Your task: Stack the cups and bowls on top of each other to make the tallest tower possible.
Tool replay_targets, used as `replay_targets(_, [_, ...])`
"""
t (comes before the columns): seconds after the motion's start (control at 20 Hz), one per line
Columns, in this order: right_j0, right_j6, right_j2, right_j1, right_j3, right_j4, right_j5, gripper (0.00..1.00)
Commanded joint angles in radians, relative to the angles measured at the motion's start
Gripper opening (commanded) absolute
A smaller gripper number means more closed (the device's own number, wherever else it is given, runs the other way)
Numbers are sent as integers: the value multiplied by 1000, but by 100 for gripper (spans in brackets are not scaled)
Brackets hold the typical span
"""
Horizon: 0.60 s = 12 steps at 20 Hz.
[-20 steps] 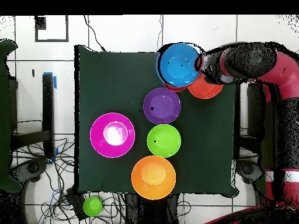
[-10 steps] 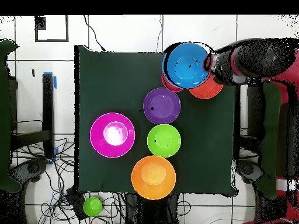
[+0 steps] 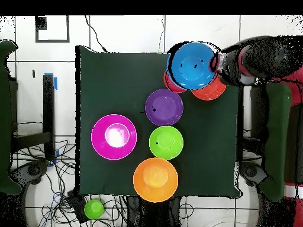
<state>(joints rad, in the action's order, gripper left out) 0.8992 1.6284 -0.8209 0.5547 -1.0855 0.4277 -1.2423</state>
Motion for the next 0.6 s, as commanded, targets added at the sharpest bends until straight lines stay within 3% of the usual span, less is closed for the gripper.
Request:
replay_targets(0.05, [-17,-271,13,7,-116,36,-44,0])
replay_targets(0.6, [5,-231,12,35,-225,47,29,0])
